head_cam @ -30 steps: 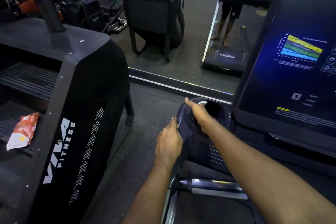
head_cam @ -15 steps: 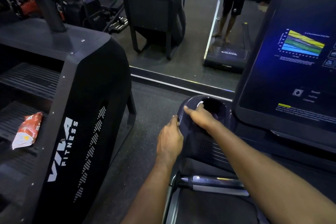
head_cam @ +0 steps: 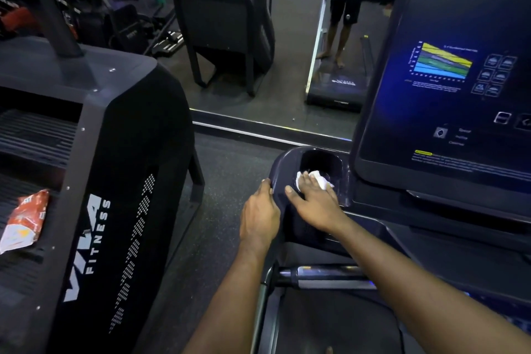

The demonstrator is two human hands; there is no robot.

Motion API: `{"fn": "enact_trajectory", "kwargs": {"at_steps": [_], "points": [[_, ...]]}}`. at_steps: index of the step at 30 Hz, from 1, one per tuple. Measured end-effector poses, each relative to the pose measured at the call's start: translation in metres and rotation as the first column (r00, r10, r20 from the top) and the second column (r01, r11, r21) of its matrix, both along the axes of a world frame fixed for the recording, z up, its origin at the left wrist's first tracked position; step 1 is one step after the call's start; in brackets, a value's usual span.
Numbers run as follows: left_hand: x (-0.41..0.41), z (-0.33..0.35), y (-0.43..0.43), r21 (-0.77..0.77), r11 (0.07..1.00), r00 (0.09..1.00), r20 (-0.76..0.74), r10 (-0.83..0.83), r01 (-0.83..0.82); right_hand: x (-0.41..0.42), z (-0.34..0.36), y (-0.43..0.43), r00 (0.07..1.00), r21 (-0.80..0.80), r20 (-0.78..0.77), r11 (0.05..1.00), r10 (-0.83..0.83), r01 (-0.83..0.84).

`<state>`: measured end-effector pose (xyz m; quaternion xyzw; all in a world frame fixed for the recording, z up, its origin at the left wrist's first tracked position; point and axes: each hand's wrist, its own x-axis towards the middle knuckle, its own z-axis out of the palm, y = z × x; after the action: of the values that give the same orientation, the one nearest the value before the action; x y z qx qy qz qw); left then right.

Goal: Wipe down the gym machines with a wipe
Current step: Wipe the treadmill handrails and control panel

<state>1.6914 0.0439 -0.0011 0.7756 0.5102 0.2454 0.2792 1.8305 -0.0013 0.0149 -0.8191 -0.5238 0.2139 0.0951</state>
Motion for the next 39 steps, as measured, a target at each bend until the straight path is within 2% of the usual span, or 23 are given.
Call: {"fn": "enact_trajectory", "kwargs": {"at_steps": [4, 8, 10, 12, 14, 16, 19, 23, 26, 28, 31, 34, 37, 39], "points": [[-0.001, 0.001, -0.001, 0.008, 1.0, 1.0, -0.026, 0.014, -0.013, 0.0, 0.003, -0.01, 0.996, 0.002, 0.06, 0.998, 0.061, -0.061], [0.0, 0.0, -0.002, 0.011, 1.0, 0.999, -0.029, 0.018, -0.018, 0.011, 0.014, -0.033, 0.944, -0.106, 0.322, 0.994, 0.069, -0.036], [-0.001, -0.001, -0.002, 0.013, 1.0, 1.0, -0.023, 0.015, -0.015, 0.016, 0.015, -0.03, 0.938, -0.188, 0.341, 0.982, 0.055, 0.011], [-0.002, -0.002, -0.001, 0.012, 1.0, 1.0, -0.021, 0.019, -0.019, 0.017, 0.01, -0.021, 0.957, -0.194, 0.291, 0.98, 0.015, 0.044], [-0.002, -0.002, -0.002, 0.012, 1.0, 1.0, -0.004, 0.029, -0.029, 0.01, 0.005, -0.023, 0.968, -0.09, 0.247, 0.994, -0.033, 0.057], [-0.003, -0.001, -0.002, 0.0, 0.999, 0.999, 0.014, 0.039, -0.039, -0.003, -0.003, -0.038, 0.975, 0.119, 0.208, 0.991, -0.08, 0.056], [-0.003, -0.001, 0.0, -0.017, 0.999, 0.998, 0.041, 0.04, -0.04, -0.015, -0.008, -0.055, 0.96, 0.408, 0.131, 0.896, -0.248, 0.176], [-0.01, -0.001, -0.001, -0.082, 0.997, 0.996, 0.09, 0.022, -0.014, -0.015, -0.002, -0.046, 0.899, 0.488, 0.069, 0.8, -0.433, 0.348], [-0.023, -0.005, 0.002, -0.115, 0.99, 0.991, 0.12, -0.064, 0.078, -0.043, -0.005, -0.053, 0.874, 0.559, -0.084, 0.703, -0.479, 0.439], [-0.034, -0.008, 0.008, -0.133, 0.98, 0.982, 0.138, -0.132, 0.15, -0.07, -0.014, -0.055, 0.875, 0.516, -0.159, 0.717, -0.457, 0.468], [-0.049, -0.008, 0.016, -0.168, 0.952, 0.964, 0.114, -0.24, 0.257, -0.106, -0.025, -0.048, 0.852, 0.279, -0.351, 0.826, -0.388, 0.491], [-0.063, -0.005, 0.021, -0.226, 0.92, 0.944, 0.156, -0.29, 0.32, -0.122, -0.025, -0.051, 0.794, 0.12, -0.432, 0.845, -0.428, 0.521], [-0.07, -0.009, 0.025, -0.247, 0.904, 0.932, 0.193, -0.308, 0.349, -0.124, -0.012, -0.05, 0.618, 0.045, -0.654, 0.793, -0.437, 0.608], [-0.07, -0.011, 0.025, -0.24, 0.904, 0.93, 0.191, -0.314, 0.354, -0.126, -0.006, -0.035, 0.569, -0.009, -0.685, 0.787, -0.454, 0.618]]}}
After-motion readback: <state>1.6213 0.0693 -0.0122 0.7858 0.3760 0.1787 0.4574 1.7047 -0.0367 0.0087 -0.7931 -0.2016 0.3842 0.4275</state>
